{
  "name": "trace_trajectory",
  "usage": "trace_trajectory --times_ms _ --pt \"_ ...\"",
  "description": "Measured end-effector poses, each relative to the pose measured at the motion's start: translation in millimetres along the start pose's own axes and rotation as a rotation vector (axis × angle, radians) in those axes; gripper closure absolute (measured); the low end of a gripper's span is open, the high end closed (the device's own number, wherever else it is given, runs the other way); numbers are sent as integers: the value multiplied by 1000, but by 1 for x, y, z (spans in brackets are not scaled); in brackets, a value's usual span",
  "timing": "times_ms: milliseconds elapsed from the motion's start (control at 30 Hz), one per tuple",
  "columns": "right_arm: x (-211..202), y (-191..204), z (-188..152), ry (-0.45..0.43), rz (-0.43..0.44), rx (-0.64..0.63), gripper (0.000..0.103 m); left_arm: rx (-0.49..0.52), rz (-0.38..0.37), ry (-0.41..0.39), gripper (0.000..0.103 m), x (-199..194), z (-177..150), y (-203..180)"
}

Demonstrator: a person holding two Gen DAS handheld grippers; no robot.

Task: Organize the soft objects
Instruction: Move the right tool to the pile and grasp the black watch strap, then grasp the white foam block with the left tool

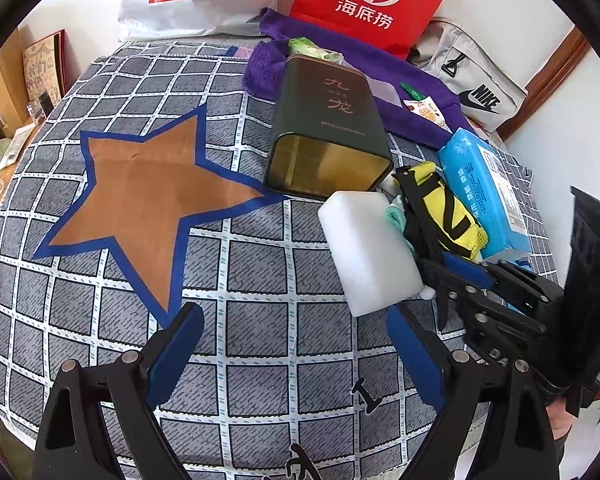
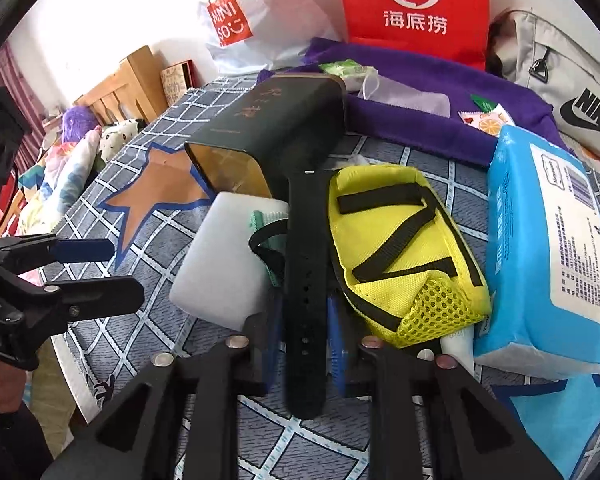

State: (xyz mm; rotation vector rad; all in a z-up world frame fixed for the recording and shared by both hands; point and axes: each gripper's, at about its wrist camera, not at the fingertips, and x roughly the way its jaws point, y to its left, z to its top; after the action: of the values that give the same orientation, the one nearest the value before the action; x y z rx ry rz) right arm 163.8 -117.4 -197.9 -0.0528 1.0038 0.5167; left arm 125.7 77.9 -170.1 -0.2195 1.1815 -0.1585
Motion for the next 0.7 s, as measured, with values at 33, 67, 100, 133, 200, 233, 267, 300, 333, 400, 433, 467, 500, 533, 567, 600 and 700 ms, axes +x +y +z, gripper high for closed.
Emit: trace_trajectory --times_ms 33,67,100,133,200,233,267,300,333,400,433,467,500,533,567,600,700 --pt "-4 0 -1 -4 -3 -2 83 0 -1 -1 11 0 0 0" --pt "-8 0 -2 -10 -6 -1 83 2 -1 -2 11 0 0 0" --pt "-13 -1 -3 -19 -7 1 83 5 -1 -4 11 0 0 -1" --pt "-20 -3 -6 -30 -4 3 83 8 -1 -6 11 0 0 -2" --pt "-32 -6 -11 -52 -4 11 83 12 -3 -6 11 0 0 -6" --pt "-38 -8 -13 -62 -1 12 83 11 -6 -9 11 0 0 -9" --pt "-43 -9 -17 -71 1 14 83 11 -9 -12 11 0 0 -11" --pt "-47 -10 -20 -77 0 17 83 15 -13 -11 11 0 -1 -14" --pt "-52 -12 -25 -85 -4 23 83 21 -14 -8 11 1 -2 -18" --pt "-58 -17 -35 -93 -9 35 83 41 0 -2 11 4 -3 -28" --pt "-62 -20 -41 -96 -10 42 83 53 5 0 11 6 -3 -33" --pt "-64 -23 -45 -97 -12 47 83 66 10 4 11 8 -4 -38" --pt "-67 -27 -51 -99 -17 55 83 79 19 8 11 10 -4 -44" --pt "-69 -30 -55 -100 -23 62 83 84 26 8 11 12 -4 -48" --pt "-71 -34 -60 -101 -29 68 83 86 37 6 11 13 -3 -51" --pt "-74 -38 -65 -103 -36 75 83 83 53 1 11 15 -2 -55" --pt "-79 -50 -77 -111 -50 96 83 79 76 3 11 21 1 -61"
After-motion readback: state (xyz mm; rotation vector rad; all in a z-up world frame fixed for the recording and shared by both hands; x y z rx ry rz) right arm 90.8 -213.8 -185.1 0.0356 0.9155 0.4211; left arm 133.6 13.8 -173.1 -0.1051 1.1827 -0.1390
